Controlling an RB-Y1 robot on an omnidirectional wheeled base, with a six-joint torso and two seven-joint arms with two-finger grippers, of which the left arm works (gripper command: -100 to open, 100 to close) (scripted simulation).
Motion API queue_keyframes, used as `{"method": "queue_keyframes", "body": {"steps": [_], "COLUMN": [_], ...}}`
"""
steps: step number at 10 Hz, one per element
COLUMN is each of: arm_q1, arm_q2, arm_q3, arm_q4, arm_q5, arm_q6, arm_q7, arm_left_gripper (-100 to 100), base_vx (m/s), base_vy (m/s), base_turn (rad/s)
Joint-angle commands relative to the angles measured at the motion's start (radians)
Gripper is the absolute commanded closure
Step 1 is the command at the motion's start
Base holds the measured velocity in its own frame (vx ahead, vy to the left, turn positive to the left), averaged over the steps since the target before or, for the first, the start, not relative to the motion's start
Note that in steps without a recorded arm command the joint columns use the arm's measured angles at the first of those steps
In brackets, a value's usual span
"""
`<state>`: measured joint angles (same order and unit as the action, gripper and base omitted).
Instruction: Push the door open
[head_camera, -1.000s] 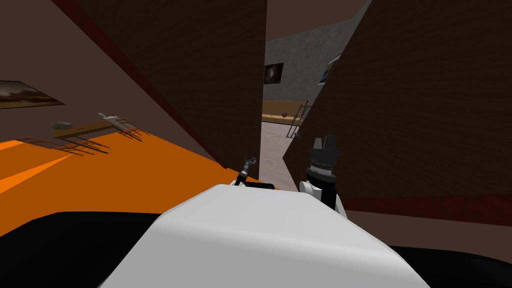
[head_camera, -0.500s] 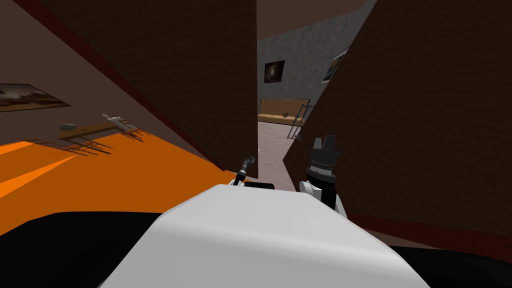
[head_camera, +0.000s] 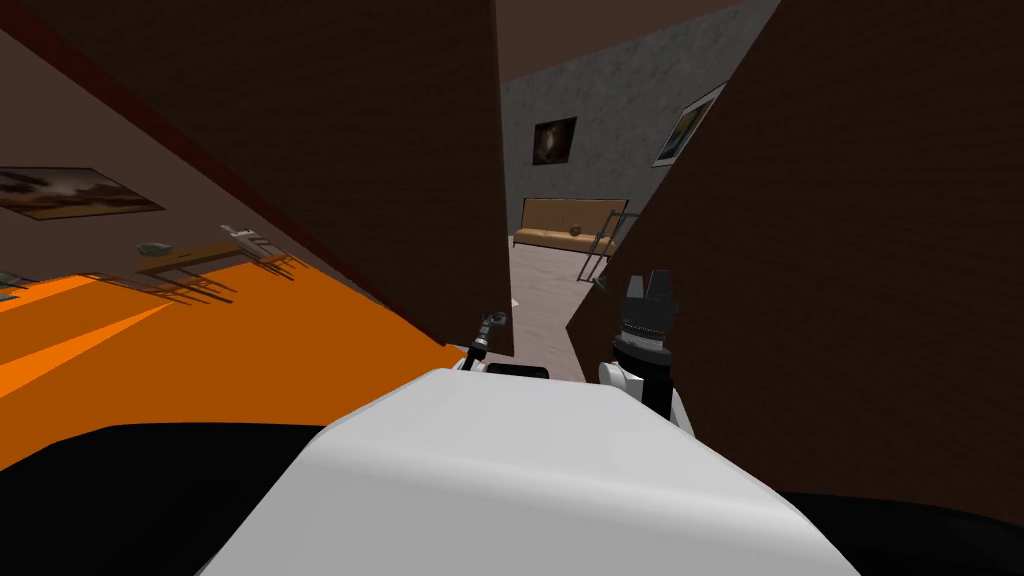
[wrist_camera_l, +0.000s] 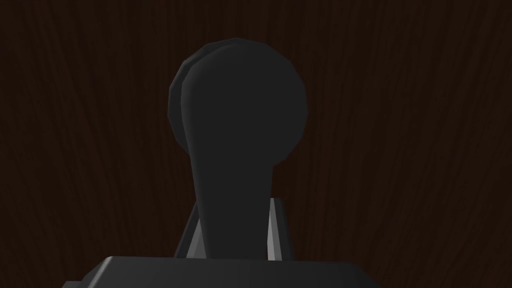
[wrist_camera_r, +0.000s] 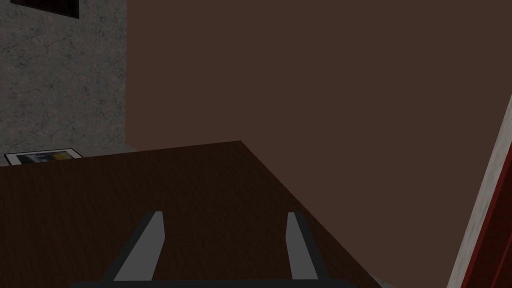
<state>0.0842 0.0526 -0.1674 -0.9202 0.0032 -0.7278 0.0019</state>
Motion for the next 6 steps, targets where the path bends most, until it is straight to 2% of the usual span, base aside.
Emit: {"method": "queue_keyframes", "body": {"steps": [1,6], "arm_q1": [-0.014,-0.028], "arm_q2": [0.003,-0.01], "arm_q3": [0.028,0.102], "arm_q4": [0.013,0.028], "arm_q5": [0.01,0.04], "arm_q6": [-0.009,-0.008], "arm_q7": [-0.01,-0.031], "arm_left_gripper": [100,100], "base_vx": [0.105,0.15], "base_vy": [-0.109,-0.121], "base_turn": [0.06,0.085]}}
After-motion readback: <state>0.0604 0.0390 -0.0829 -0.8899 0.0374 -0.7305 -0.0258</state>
